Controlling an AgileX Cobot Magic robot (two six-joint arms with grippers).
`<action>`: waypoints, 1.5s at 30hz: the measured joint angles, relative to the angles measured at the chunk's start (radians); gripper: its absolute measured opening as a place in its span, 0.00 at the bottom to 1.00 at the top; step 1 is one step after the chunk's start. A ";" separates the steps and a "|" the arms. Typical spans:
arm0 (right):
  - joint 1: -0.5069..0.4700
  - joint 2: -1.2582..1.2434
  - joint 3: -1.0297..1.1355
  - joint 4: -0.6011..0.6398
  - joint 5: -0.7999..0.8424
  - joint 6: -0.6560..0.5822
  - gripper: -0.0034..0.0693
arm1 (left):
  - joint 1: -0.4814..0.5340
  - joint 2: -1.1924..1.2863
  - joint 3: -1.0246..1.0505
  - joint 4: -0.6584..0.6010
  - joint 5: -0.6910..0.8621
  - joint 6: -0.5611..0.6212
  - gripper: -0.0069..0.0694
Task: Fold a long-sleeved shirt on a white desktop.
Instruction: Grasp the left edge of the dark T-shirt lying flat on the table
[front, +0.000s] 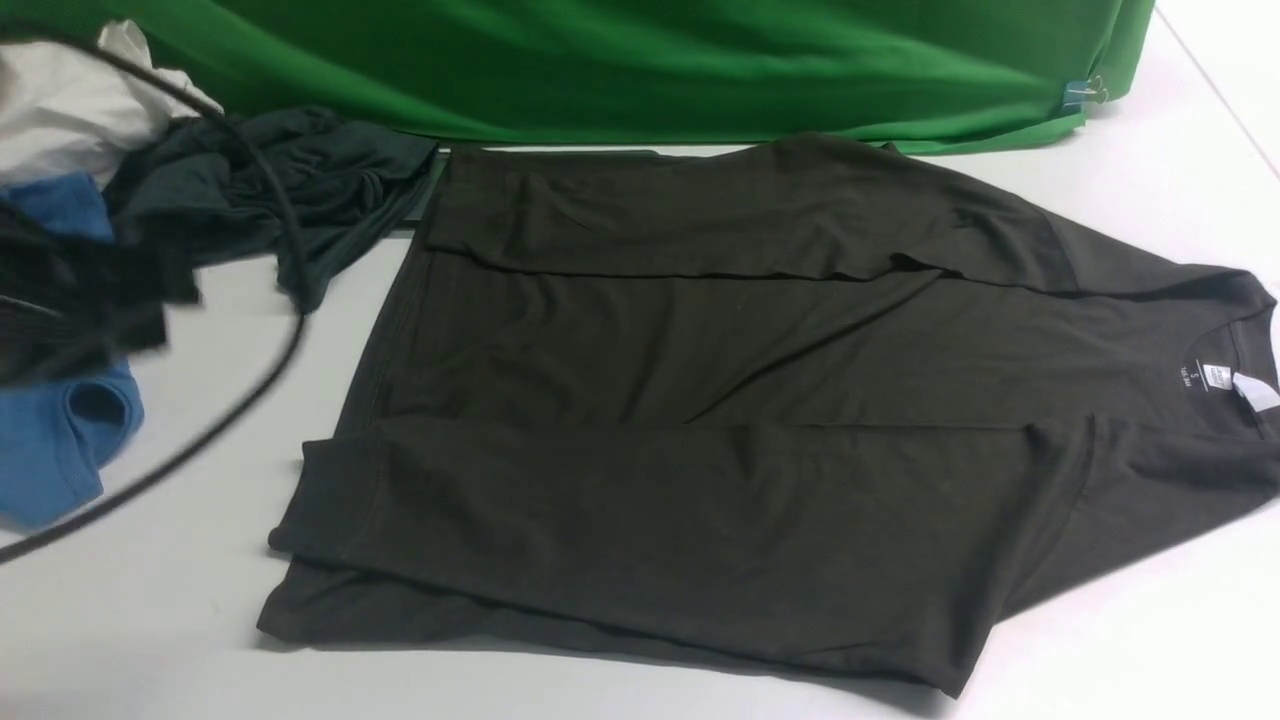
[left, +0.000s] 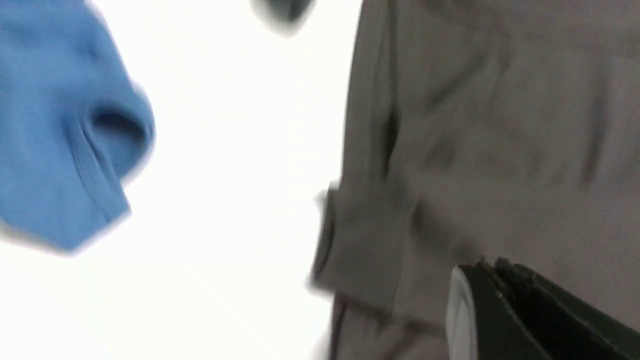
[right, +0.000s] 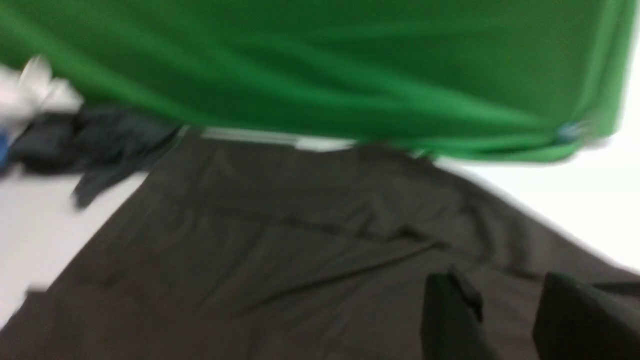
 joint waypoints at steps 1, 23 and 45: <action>0.020 0.010 0.002 0.000 0.009 0.000 0.38 | 0.000 0.045 0.000 -0.006 0.006 0.017 0.19; 0.107 0.041 0.003 0.000 0.042 -0.064 0.38 | -0.002 0.504 -0.019 -0.049 -0.339 0.867 0.59; 0.107 0.041 0.003 0.000 0.062 -0.064 0.38 | -0.002 0.636 -0.021 -0.100 -0.329 0.939 0.21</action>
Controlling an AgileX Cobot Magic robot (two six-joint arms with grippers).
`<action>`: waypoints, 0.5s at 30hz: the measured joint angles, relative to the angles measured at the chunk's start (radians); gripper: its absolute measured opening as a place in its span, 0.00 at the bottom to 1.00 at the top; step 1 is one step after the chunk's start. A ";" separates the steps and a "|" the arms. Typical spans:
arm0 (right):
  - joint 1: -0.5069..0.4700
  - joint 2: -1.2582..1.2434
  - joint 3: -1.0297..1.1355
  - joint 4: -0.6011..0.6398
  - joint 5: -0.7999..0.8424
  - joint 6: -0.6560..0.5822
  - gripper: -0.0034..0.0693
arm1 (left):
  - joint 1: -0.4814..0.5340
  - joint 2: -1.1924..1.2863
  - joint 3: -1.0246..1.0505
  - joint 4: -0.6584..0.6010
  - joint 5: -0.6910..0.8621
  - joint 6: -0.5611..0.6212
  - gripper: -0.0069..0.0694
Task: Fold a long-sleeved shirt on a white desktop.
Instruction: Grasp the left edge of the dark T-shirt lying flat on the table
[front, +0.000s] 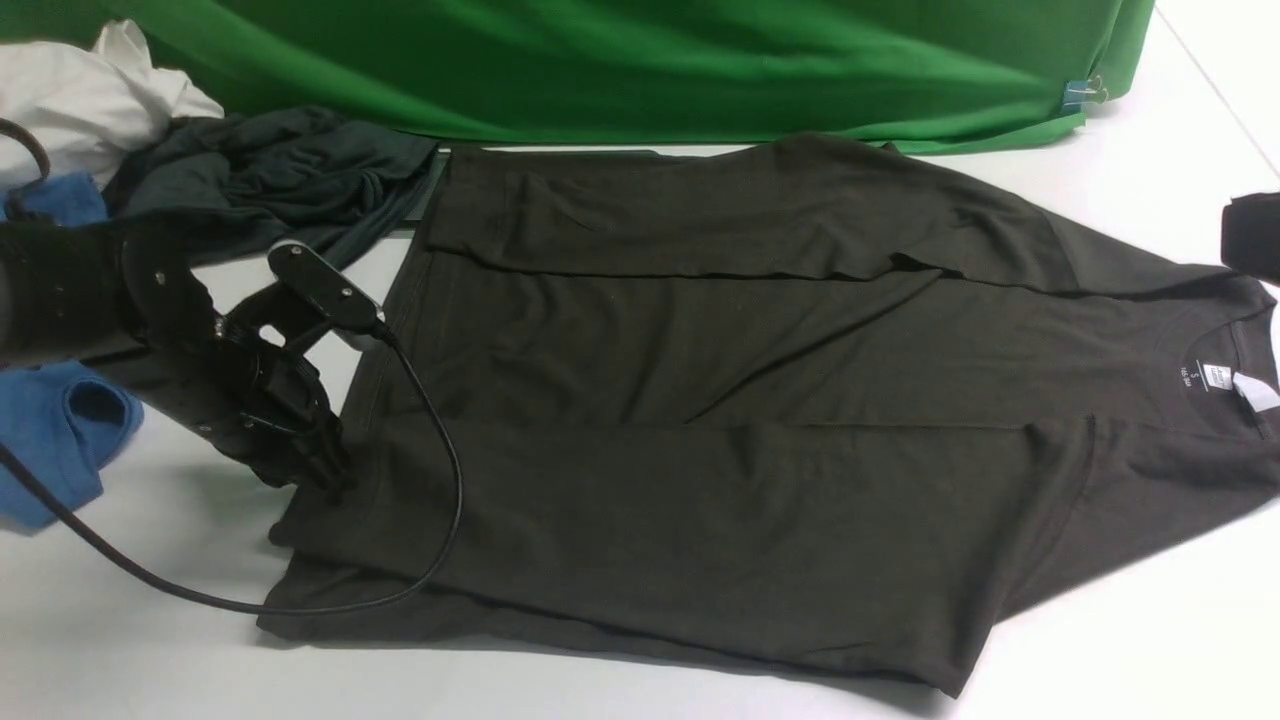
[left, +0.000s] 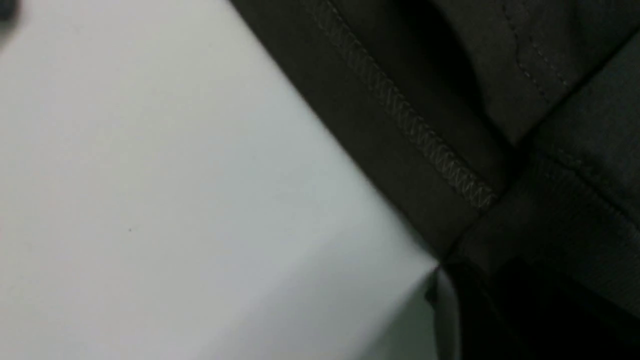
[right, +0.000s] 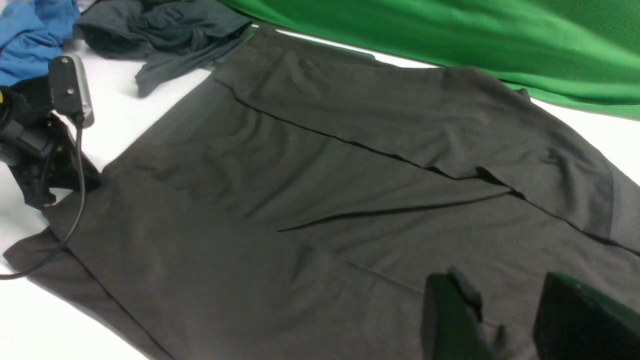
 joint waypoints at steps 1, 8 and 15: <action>0.000 0.000 0.000 0.000 0.000 0.000 0.38 | 0.000 0.000 0.000 0.000 0.003 0.002 0.18; 0.000 0.000 0.000 -0.001 0.000 0.000 0.38 | 0.000 0.000 -0.051 -0.011 0.116 0.003 0.12; 0.000 0.000 0.000 -0.002 0.000 0.000 0.38 | 0.000 0.000 -0.146 -0.025 0.239 0.003 0.12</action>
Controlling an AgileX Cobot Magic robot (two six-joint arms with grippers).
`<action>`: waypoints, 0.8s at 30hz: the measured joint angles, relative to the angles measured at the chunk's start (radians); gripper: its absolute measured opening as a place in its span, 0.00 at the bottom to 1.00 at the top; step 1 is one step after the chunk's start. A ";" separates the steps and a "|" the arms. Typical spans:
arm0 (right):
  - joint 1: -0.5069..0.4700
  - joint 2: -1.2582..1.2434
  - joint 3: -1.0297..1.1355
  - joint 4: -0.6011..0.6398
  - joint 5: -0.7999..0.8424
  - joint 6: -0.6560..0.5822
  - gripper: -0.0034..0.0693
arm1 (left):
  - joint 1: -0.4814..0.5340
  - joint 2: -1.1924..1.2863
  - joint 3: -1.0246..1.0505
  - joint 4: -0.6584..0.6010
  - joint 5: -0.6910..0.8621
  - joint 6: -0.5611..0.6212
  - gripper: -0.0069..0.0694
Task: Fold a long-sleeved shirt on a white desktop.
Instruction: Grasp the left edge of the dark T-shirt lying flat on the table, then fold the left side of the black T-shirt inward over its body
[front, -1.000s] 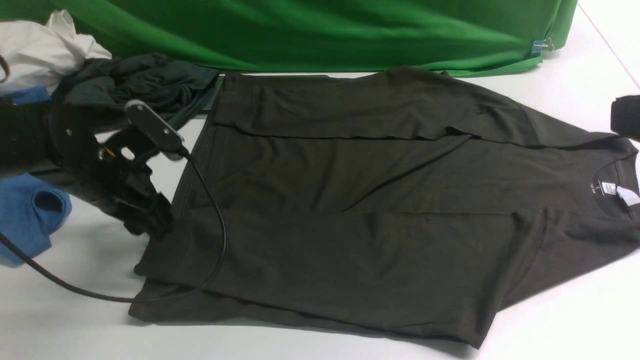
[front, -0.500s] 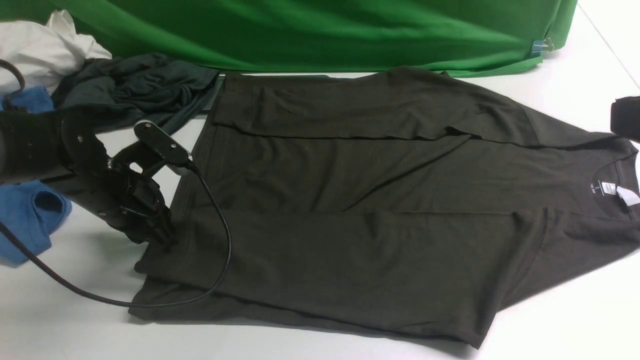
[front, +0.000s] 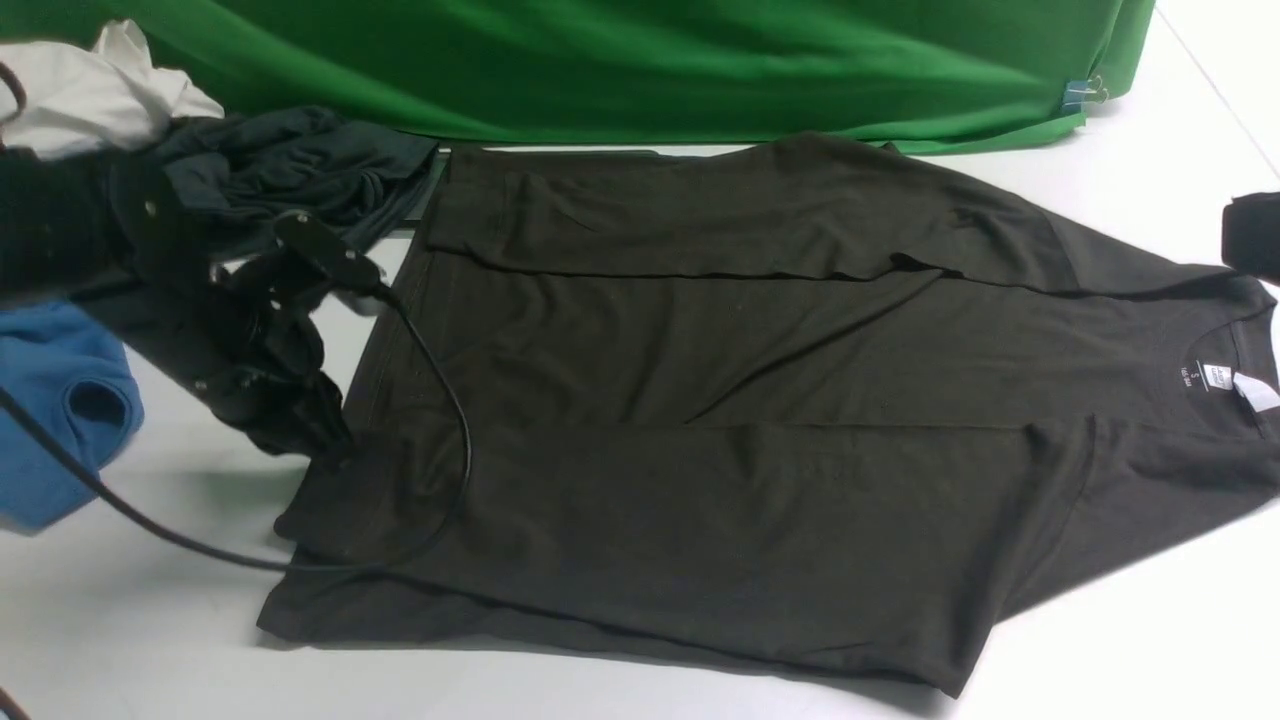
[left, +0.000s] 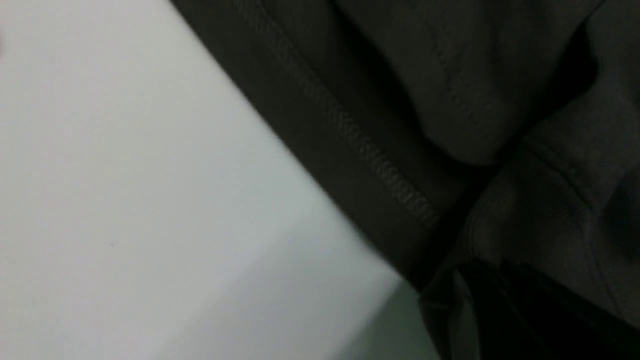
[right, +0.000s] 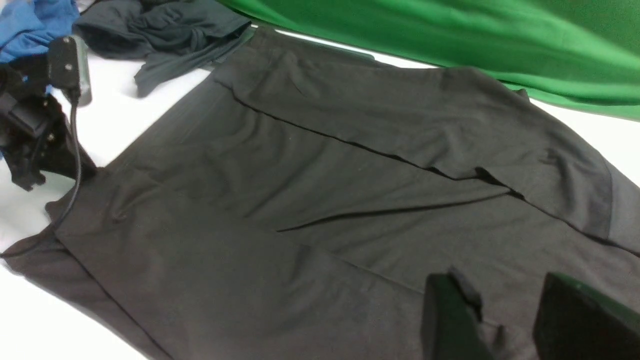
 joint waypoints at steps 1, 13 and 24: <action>0.000 0.000 0.000 0.000 0.000 0.000 0.38 | 0.000 0.000 -0.012 -0.001 0.012 0.000 0.12; 0.000 0.000 0.000 -0.001 0.000 0.000 0.38 | 0.000 0.000 -0.173 -0.010 0.135 0.002 0.12; 0.000 0.000 0.000 -0.001 -0.003 -0.003 0.38 | 0.000 0.001 -0.276 -0.055 0.117 -0.001 0.12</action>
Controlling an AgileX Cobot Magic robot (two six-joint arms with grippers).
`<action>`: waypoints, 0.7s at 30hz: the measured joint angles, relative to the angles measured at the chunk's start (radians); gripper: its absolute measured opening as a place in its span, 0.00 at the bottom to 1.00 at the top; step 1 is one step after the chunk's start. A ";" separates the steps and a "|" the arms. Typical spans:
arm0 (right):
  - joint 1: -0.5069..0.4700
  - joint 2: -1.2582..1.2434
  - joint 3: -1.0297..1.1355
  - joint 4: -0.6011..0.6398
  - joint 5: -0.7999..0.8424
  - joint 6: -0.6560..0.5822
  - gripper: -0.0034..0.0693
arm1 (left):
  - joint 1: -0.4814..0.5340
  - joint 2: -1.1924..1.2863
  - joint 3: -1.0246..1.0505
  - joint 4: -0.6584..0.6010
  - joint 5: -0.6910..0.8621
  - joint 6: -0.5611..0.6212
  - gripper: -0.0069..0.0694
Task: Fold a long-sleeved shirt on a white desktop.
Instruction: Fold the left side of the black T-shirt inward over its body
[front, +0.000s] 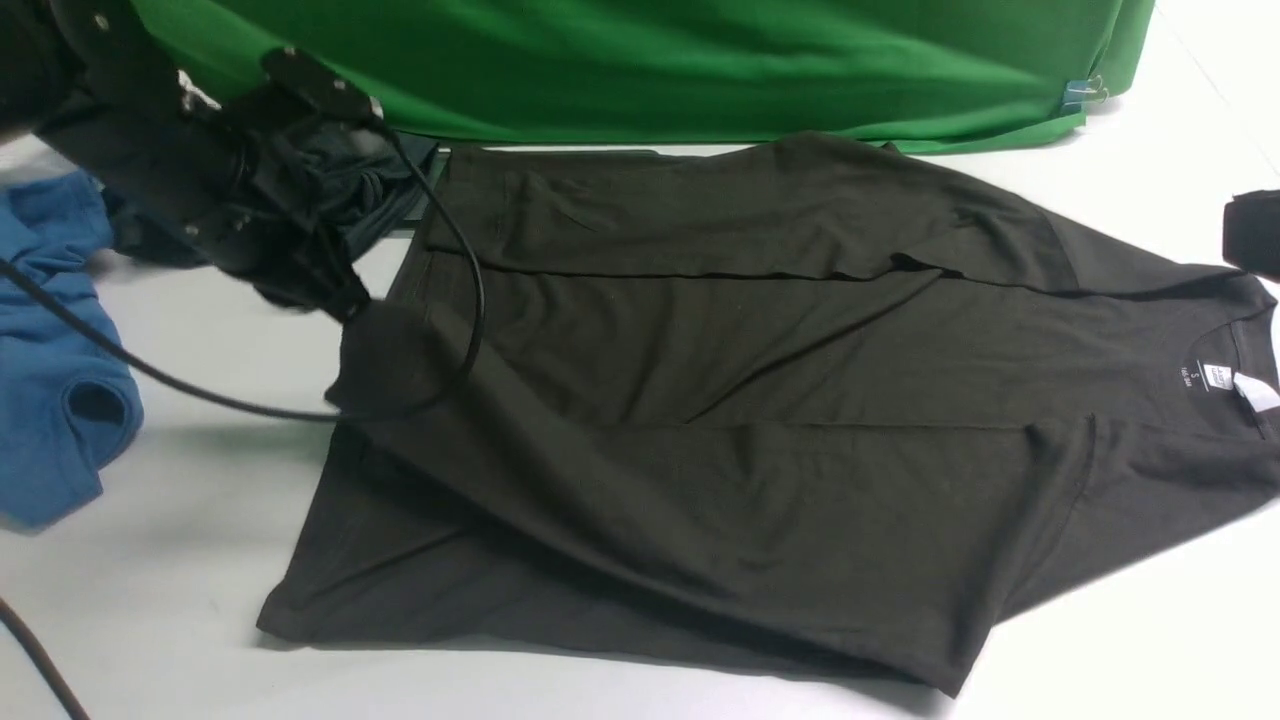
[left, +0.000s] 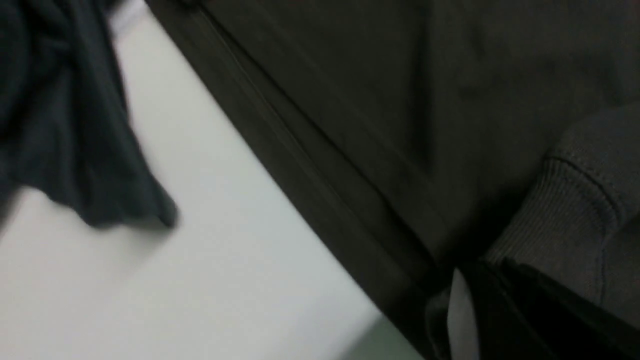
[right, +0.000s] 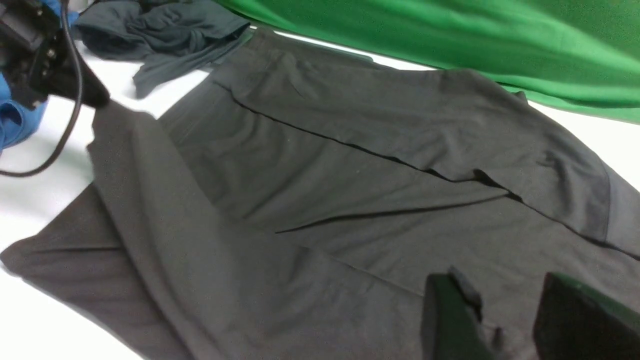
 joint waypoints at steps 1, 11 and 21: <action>0.000 0.000 0.000 0.000 -0.001 0.000 0.38 | 0.000 0.000 -0.003 -0.001 -0.020 -0.008 0.12; 0.000 0.001 0.007 -0.001 -0.003 0.000 0.38 | 0.000 0.058 -0.006 -0.005 -0.184 -0.090 0.12; 0.000 0.008 0.007 -0.001 -0.008 0.000 0.38 | 0.000 0.165 -0.005 0.010 -0.349 -0.413 0.25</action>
